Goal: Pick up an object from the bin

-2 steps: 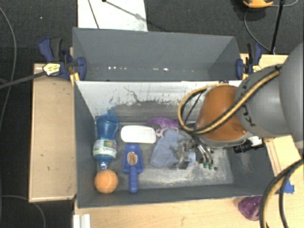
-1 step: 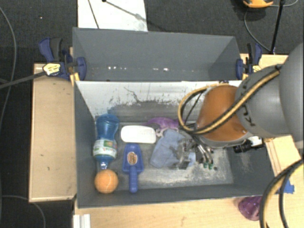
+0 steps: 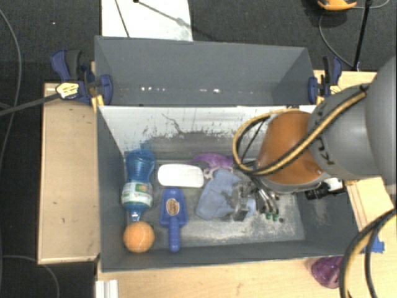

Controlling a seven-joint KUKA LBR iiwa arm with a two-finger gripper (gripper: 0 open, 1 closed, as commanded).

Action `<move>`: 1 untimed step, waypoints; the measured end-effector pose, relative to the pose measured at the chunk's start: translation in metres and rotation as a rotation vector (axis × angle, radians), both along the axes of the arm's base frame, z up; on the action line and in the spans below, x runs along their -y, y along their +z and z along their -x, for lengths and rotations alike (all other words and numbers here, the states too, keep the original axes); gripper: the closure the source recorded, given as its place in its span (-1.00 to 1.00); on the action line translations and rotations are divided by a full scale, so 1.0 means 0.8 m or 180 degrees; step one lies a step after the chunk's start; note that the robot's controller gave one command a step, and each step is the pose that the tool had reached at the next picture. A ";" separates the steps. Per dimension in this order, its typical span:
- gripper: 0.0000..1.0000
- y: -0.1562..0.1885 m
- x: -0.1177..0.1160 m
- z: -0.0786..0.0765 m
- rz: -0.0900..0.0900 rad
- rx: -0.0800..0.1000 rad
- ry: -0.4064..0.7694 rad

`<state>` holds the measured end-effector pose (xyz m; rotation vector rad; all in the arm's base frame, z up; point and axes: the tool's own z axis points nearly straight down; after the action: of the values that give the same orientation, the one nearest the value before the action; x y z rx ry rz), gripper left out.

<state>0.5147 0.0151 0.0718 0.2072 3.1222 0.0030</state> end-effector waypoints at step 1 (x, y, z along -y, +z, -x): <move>1.00 0.005 0.000 0.000 0.0000 0.0003 0.0000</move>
Offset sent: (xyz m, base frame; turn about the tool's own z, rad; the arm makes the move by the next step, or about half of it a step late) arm 0.0001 0.0001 0.0658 0.0000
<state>0.5149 0.0150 0.0760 0.2074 3.1213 0.0033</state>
